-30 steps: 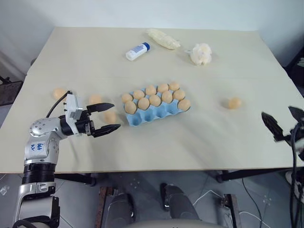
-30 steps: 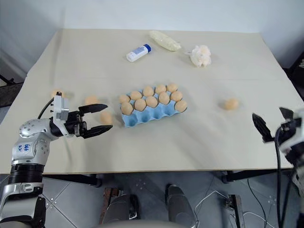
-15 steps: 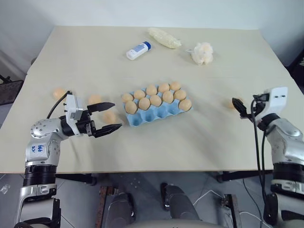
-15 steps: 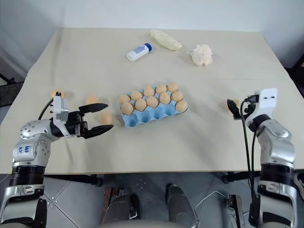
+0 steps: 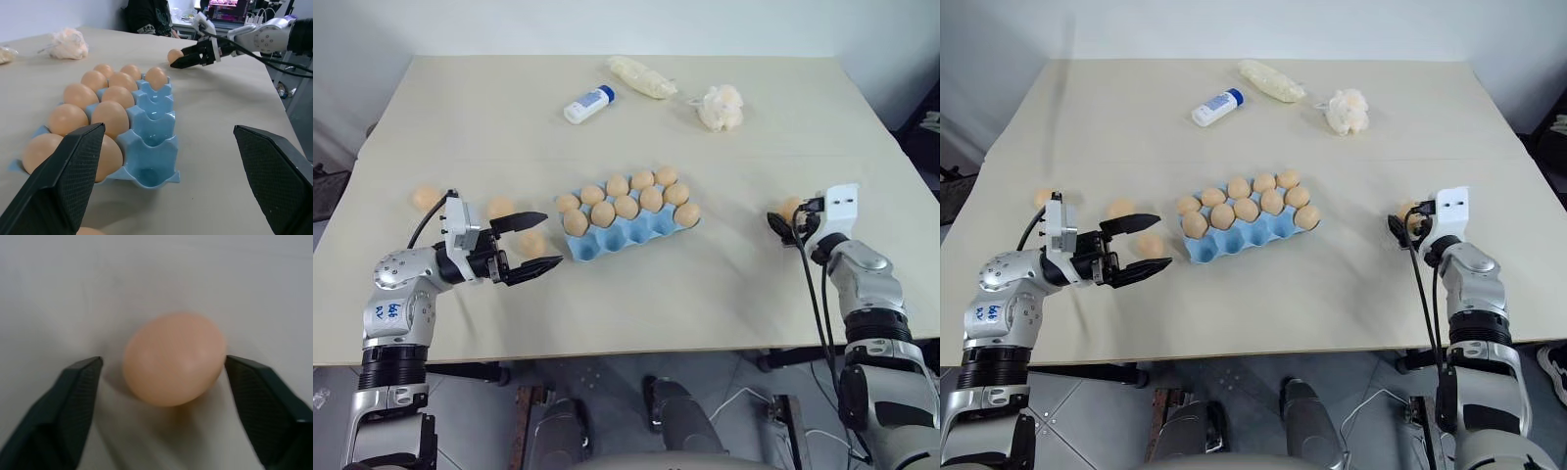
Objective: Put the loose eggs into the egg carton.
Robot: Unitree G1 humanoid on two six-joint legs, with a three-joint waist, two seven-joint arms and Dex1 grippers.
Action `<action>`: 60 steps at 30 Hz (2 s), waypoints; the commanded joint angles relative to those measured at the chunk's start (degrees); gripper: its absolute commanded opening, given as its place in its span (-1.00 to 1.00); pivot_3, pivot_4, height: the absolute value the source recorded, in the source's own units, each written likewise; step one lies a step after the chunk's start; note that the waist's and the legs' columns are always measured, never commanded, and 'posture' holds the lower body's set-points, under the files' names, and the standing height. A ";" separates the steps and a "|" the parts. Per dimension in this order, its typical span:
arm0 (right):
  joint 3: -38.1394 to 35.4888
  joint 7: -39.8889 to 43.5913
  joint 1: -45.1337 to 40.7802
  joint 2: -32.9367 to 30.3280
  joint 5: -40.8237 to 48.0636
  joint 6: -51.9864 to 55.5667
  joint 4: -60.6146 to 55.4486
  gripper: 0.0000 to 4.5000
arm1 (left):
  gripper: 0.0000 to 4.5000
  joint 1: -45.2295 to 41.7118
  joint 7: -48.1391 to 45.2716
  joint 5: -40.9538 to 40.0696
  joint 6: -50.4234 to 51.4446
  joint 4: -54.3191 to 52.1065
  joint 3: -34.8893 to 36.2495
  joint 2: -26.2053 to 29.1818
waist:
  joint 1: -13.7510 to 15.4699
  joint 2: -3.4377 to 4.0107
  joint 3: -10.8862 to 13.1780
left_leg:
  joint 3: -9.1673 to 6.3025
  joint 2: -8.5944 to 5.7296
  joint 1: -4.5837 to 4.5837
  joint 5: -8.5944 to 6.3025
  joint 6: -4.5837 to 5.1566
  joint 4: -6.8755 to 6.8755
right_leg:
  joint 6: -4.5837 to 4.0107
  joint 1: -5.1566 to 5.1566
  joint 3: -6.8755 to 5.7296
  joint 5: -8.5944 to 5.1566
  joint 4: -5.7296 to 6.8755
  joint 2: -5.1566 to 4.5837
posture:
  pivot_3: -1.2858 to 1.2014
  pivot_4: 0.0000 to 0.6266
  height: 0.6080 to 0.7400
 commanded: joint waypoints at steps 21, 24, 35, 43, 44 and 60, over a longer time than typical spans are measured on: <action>3.23 5.98 4.03 -0.83 6.20 12.35 -31.69 -0.51 | 1.00 3.23 1.66 -0.53 0.02 -2.52 2.20 2.25 | -0.77 0.07 0.04 | -0.05 0.03 -0.02 0.02 -0.05 -0.09 | -0.02 -0.05 -0.03 -0.01 0.03 -0.03 | 0.03 -0.52 1.00; 6.79 6.09 4.58 -0.36 7.65 21.21 -43.13 -0.51 | 1.00 4.03 1.82 -0.60 0.81 -3.30 2.25 2.94 | -0.96 0.12 0.07 | -0.25 0.12 -0.01 0.00 -0.09 -0.11 | -0.04 -0.15 0.03 -0.03 0.11 0.00 | 0.03 -0.52 1.00; 19.43 7.98 -0.53 5.75 8.14 31.45 -49.58 -0.51 | 1.00 5.76 2.72 0.12 0.45 -3.64 2.82 4.89 | -0.38 0.11 0.07 | -0.31 0.06 -0.14 0.03 -0.09 -0.10 | -0.46 -0.34 -0.06 -0.26 0.27 -0.05 | 0.03 -0.52 1.00; 23.19 8.44 -2.72 8.81 4.57 29.06 -43.98 -0.51 | 1.00 7.57 4.03 -0.46 0.26 -5.63 3.76 4.98 | 0.33 0.07 0.04 | -0.01 0.11 -0.57 0.06 -0.18 -0.07 | -0.42 -0.91 -0.11 -0.24 0.52 0.03 | 0.03 -0.52 1.00; 23.39 8.81 -2.78 8.69 4.45 29.16 -44.00 -0.37 | 1.00 7.81 4.23 -0.52 0.32 -5.96 3.91 4.95 | 0.35 0.07 0.04 | 0.00 0.11 -0.57 0.06 -0.18 -0.07 | -0.42 -0.93 -0.11 -0.24 0.52 0.04 | 0.03 -0.52 1.00; 21.33 12.63 -2.12 3.85 4.77 30.67 -47.85 0.98 | 1.00 7.55 5.33 -0.38 0.30 -6.30 4.19 4.51 | 0.45 0.06 0.04 | 0.01 0.16 -0.56 0.05 -0.20 -0.08 | -0.43 -0.95 -0.10 -0.25 0.51 0.09 | 0.03 -0.52 1.00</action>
